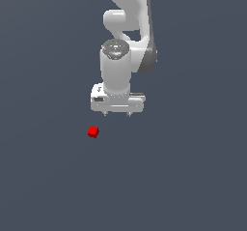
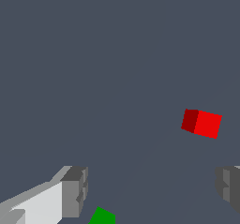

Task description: Stack the red cube on top of the green cube.

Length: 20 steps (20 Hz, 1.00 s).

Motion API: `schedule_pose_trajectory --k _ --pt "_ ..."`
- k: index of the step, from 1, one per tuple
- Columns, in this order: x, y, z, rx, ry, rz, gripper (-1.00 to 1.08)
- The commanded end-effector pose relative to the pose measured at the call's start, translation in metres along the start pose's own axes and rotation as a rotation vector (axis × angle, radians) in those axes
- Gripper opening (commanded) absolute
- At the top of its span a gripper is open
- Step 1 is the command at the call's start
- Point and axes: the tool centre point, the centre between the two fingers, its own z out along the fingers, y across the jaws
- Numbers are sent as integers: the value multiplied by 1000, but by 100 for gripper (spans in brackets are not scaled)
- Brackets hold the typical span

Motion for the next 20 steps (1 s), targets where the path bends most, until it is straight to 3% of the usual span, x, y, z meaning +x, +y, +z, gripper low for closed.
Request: schedule_pose_trajectory --k 1,8,20 --pt "0 0 0 0 0 0 100" --pt "3 19 15 2 1 35 100" --pt "11 108 87 17 6 199 100"
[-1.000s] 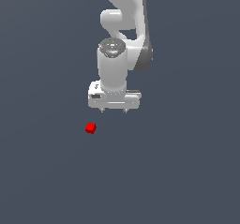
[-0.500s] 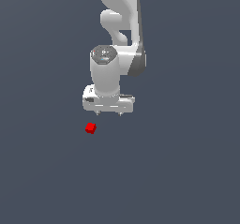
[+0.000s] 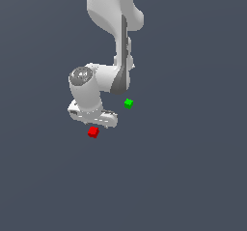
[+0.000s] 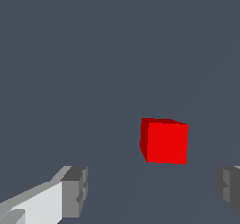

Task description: Stack the red cube on top of the green cube.

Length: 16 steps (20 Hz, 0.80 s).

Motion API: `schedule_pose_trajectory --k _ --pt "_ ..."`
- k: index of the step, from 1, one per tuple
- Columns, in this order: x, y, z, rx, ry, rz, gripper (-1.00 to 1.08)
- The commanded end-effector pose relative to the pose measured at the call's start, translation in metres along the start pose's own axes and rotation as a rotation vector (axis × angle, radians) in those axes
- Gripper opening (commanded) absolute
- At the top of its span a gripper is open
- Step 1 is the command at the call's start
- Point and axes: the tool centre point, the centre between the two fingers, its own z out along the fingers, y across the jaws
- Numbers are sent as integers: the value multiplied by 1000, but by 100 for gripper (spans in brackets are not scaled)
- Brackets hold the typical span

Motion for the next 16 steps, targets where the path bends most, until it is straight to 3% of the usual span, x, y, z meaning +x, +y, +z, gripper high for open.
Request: schedule_pose_trajectory --k 1,6,16 --pt "3 14 12 3 2 26 100" --pt "6 27 23 8 2 52 100" --pt "6 28 39 8 1 53 100"
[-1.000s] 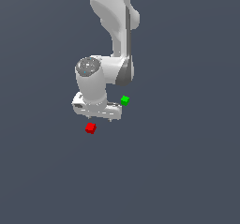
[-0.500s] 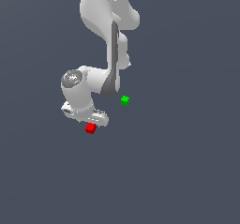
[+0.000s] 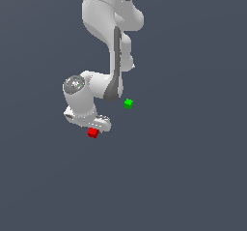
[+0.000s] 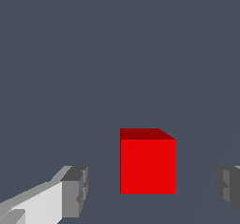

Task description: Stack the red cube on top of the green cube.

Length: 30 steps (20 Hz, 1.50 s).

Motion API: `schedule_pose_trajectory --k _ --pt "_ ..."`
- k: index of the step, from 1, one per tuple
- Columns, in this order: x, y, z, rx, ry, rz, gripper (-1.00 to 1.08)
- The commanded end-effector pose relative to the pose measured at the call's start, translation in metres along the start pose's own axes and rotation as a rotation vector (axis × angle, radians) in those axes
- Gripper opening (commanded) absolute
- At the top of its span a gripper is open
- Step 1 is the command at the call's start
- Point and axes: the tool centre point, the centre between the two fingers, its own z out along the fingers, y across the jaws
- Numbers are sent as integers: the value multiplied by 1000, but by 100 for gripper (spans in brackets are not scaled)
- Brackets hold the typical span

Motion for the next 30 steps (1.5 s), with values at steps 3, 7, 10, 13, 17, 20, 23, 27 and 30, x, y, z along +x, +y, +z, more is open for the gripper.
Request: schedule_pose_trajectory --k 3,7,10,13,17,20,23,27,30 --pt "-1 0 22 1 -1 1 100" --pt "0 0 37 1 -1 2 100" --pt "0 0 40 1 -1 2 100" --pt "1 0 40 1 -1 2 -100" --pt "1 0 40 1 -1 2 -100" --pt "1 0 40 1 -1 2 -100" --pt "0 0 40 2 -1 1 -100" --pt "0 0 33 2 -1 1 -100" --pt "0 0 21 2 -1 1 -100"
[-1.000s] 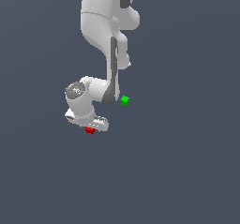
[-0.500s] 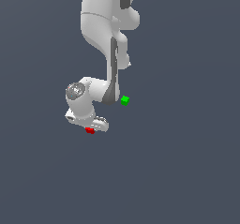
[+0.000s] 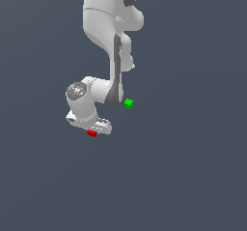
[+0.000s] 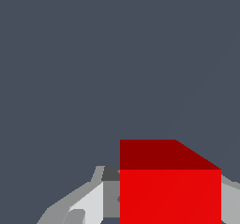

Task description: Stack the red cube on top of the green cube.

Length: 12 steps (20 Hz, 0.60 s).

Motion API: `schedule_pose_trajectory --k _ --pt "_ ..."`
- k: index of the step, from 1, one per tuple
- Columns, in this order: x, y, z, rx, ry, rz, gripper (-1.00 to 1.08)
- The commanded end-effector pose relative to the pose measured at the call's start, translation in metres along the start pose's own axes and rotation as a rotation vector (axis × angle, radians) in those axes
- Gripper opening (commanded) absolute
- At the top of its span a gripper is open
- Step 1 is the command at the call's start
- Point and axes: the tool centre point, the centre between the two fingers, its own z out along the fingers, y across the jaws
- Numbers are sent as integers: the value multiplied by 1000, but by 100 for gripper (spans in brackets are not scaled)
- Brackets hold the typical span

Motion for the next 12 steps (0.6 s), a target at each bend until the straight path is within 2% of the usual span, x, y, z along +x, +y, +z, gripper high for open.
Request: schedule_pose_trajectory --k 1,12 --pt "0 0 -12 0 2 0 -100" --pt "0 0 -79 0 2 1 -100"
